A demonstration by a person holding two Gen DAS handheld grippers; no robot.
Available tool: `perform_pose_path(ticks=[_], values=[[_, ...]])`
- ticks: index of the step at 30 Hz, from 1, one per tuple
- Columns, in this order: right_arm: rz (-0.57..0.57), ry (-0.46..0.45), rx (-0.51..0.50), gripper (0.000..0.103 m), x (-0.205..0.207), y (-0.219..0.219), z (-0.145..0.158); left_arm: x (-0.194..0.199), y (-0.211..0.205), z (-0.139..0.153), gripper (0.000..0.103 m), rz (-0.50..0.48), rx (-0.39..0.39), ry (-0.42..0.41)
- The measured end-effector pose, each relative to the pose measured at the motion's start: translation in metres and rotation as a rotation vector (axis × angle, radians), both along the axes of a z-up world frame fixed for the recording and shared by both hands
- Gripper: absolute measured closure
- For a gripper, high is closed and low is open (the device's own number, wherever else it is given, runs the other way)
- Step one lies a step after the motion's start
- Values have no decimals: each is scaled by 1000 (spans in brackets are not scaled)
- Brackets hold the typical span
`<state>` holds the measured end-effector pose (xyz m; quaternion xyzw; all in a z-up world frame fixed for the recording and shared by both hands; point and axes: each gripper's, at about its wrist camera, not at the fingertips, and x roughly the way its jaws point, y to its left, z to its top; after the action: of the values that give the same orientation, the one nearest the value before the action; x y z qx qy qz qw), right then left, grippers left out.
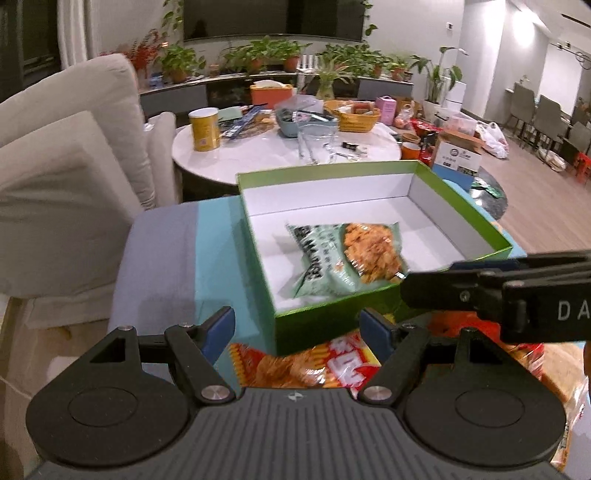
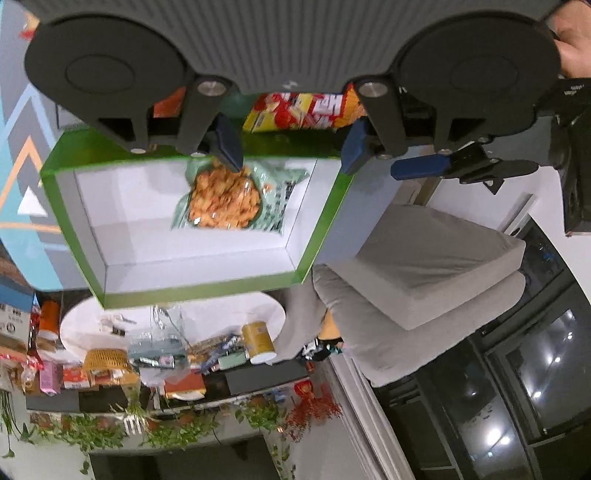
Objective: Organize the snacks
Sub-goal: 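Open the right gripper to drop the green bag into the box, then grasp the red-and-yellow crayfish chip bag with the right gripper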
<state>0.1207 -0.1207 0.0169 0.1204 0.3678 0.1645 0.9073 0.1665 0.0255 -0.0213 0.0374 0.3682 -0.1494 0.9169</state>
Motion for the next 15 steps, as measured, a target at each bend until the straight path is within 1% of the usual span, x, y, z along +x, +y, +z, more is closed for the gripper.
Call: perform_pose_path(ticks=[6,11,12,15], values=[[-2,61,40,34,-4,12,-12,-10,22,-13,31,48,-45,43],[-18,95,81,34,-9,22,-20,-15,29,-27,31,62,-68,79],[-27,101,80,34,-10,25,-20,-15,30,-30,30,64,-74,85],[-59,107,79,34,-10,32,-21,-16,35,-35,25,73,-101,87]])
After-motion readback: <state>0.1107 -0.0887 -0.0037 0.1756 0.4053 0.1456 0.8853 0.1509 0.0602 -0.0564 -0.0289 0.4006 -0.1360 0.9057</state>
